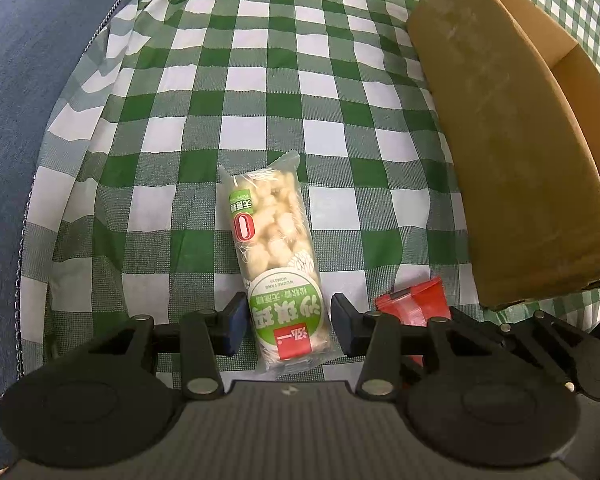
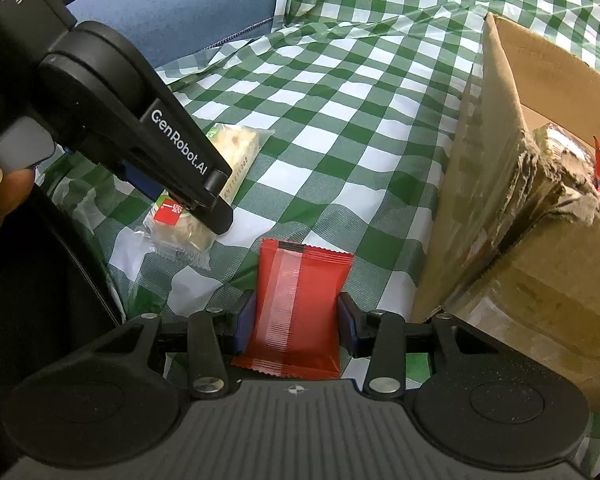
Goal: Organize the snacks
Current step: 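Lift the peanut pack and red packet up from the couch, then carry the peanut pack and red packet over the cardboard box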
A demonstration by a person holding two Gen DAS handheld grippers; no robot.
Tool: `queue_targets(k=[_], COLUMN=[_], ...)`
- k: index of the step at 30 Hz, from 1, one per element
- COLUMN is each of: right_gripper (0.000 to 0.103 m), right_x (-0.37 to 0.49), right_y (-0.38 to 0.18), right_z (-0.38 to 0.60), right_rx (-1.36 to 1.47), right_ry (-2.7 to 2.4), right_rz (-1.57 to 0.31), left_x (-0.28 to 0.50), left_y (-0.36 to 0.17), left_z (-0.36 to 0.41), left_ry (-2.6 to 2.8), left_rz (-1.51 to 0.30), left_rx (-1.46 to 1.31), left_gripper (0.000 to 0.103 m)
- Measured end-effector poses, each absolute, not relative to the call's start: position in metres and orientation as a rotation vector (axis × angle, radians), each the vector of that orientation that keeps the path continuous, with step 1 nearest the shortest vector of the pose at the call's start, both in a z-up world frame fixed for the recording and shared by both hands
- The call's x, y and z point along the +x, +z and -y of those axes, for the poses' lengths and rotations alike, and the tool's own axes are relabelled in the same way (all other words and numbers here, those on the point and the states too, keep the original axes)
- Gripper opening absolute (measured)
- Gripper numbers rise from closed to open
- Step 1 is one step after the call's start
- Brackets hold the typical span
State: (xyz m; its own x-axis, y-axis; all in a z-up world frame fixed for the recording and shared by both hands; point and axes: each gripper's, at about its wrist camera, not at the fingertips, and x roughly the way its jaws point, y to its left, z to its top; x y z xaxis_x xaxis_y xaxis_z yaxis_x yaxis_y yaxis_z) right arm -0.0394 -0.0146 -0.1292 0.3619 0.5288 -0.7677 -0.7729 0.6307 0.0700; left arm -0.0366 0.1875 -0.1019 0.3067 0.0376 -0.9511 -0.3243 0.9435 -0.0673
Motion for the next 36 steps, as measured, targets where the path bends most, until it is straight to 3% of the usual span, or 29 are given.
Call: queue_targets(k=[14,26,36], right_gripper=[0.044,0.044,0.044], right_x=[-0.055,-0.095,-0.090], right_y=[-0.114,-0.053,-0.010], right_z=[0.017,0.059,0.132], right_rx=[-0.348,-0.279,-0.153], right_ry=[0.885,0.854,0.694], right_rz=[-0.785,-0.595,-0.478], left_x=[-0.042,-0.072,-0.078], left_y=[-0.096,-0.069,-0.066], left_z=[-0.190,-0.199,-0.197], left_ry=[0.209,0.142,0.123], left_rz=[-1.202,-1.027,-0.999], left_rx=[-0.276,-0.386,-0.405], left_gripper=[0.042,0.040,0.040])
